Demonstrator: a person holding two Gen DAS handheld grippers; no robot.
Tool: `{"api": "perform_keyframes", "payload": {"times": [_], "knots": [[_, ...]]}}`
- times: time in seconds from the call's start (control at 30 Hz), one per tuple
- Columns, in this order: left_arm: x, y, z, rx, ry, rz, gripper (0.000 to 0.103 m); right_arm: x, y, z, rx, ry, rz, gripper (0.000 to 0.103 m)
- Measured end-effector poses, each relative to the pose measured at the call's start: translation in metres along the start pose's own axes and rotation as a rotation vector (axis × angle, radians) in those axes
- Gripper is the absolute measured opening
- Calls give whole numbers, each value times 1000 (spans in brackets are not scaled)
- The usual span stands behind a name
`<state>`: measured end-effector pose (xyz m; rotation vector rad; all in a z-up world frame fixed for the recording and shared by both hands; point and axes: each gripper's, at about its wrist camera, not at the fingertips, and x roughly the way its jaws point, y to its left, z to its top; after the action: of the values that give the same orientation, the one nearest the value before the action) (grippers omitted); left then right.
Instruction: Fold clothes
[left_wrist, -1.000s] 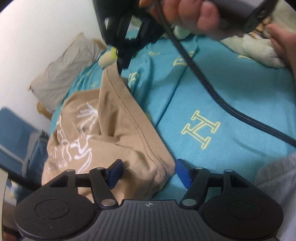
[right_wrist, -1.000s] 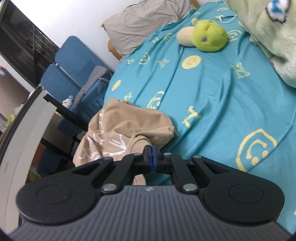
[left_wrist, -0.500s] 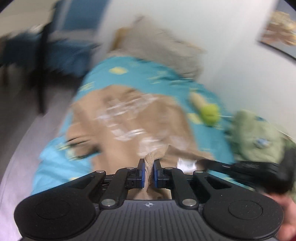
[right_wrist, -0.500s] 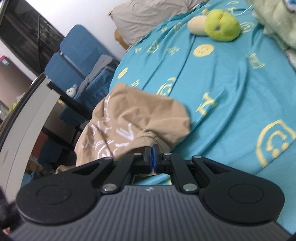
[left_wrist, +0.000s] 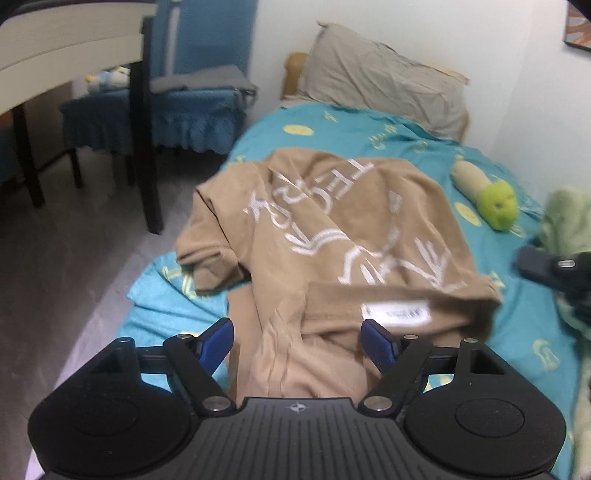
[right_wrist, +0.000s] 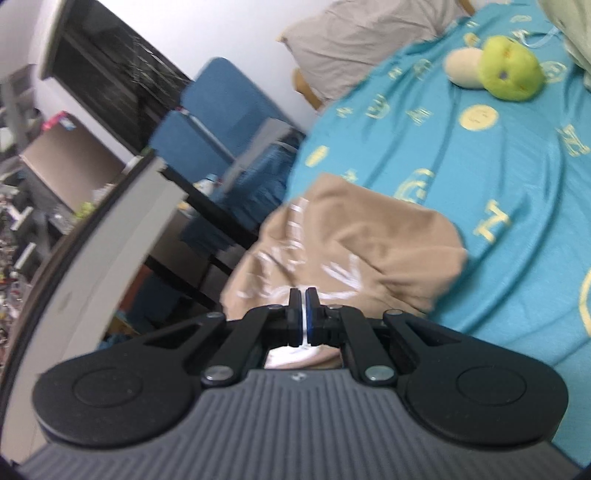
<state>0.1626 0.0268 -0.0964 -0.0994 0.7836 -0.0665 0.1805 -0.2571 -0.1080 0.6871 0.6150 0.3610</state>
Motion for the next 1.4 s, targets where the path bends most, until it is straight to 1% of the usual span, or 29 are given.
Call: {"api": "perform_keyframes", "payload": {"times": [0.03,0.13,0.2,0.27,0.3,0.37,0.4,0.43,0.47,0.53,0.57,0.67,0.73,0.77,0.87,0.9,0.93,0.97,1.0,1.03,1.07,1.1,1.17,1.23,1.33,1.4], "knots": [[5,0,0,-12,9,23,77,-2,4,1,-9,-10,9,5],[13,2,-3,-29,26,87,75,-6,6,2,-19,-33,-6,5],[7,5,-6,-24,15,143,74,-7,1,2,-6,-40,-45,5],[-5,11,-7,-37,-5,190,74,-8,-6,2,6,-59,-107,7],[-12,15,-7,-56,-20,194,73,-8,-9,2,14,-65,-132,8],[-31,26,-6,-114,-61,168,73,-8,-14,2,22,-73,-186,9],[-39,31,-5,-144,-80,154,73,-8,-13,2,-2,-70,-219,16],[-46,34,-4,-165,-96,143,73,-8,-10,-1,-34,-70,-244,35],[-51,36,-4,-178,-111,137,73,-8,-7,-3,-65,-69,-262,62],[-59,37,-3,-185,-127,126,74,-7,0,-11,-127,-61,-264,88],[-62,36,-3,-185,-132,121,74,-5,5,-15,-167,-46,-269,85],[-66,35,-2,-185,-141,104,74,10,21,-31,-349,68,-310,86],[-66,34,-2,-184,-144,102,74,26,26,-44,-452,119,-375,86],[-66,33,-3,-183,-145,103,74,35,24,-47,-470,132,-418,85],[-63,34,-4,-182,-144,106,74,58,8,-48,-453,118,-544,84],[-62,35,-5,-183,-139,104,74,58,1,-45,-422,80,-572,82],[-61,35,-6,-185,-130,97,74,54,-8,-41,-368,34,-590,77],[-59,35,-7,-184,-119,88,74,51,-16,-37,-314,-13,-607,63],[-56,34,-8,-179,-107,75,75,48,-23,-34,-264,-48,-606,50],[-54,32,-10,-171,-98,65,75,46,-26,-33,-222,-59,-565,18],[-52,28,-12,-156,-92,63,73,44,-30,-31,-180,-70,-524,7],[-50,24,-13,-136,-86,66,74,42,-31,-30,-158,-81,-493,7],[-44,16,-15,-103,-76,65,74,38,-16,-31,-222,-115,-466,5],[-38,9,-16,-71,-67,61,74,31,-2,-30,-258,-157,-425,5],[-28,-1,-17,-30,-56,61,75,20,7,-23,-242,-203,-373,5],[-22,-5,-17,-21,-61,82,76,12,13,-20,-232,-235,-344,5]]}}
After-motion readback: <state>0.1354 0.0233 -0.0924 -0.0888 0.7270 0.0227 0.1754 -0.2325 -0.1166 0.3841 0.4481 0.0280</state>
